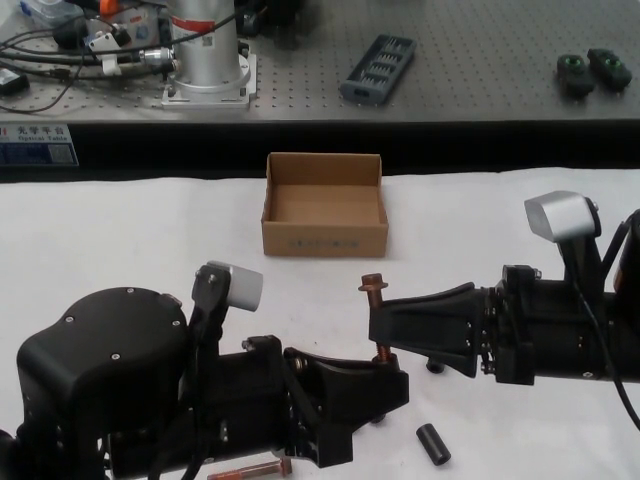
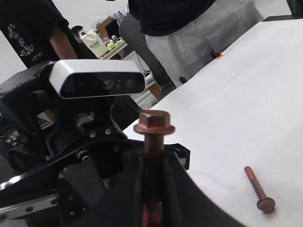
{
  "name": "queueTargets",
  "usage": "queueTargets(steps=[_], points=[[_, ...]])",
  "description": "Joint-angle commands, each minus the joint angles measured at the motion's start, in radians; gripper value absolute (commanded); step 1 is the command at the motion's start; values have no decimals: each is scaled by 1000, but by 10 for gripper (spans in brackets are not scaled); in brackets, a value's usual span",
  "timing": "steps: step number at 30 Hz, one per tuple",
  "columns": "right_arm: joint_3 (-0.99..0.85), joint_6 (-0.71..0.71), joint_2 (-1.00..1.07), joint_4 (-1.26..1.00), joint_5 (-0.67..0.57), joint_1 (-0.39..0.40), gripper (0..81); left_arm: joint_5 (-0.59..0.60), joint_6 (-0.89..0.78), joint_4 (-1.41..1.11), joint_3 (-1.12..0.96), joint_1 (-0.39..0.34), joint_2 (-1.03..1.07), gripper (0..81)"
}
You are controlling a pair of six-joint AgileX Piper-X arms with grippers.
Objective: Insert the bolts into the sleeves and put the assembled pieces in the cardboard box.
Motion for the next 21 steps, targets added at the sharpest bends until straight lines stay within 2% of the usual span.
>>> queueTargets(steps=[1,6,16,21], points=[[1,-9,-1,-1,-83,2,24,-59,-42,-21,-9,15,-2,50],[1,-19,-1,2,-83,2,24,-53,-42,-21,-9,15,-2,50],[1,-18,-1,2,-162,2,24,-47,-28,5,-9,15,-2,50],[1,-21,-1,2,-189,2,62,-47,-11,10,-9,15,-2,50]])
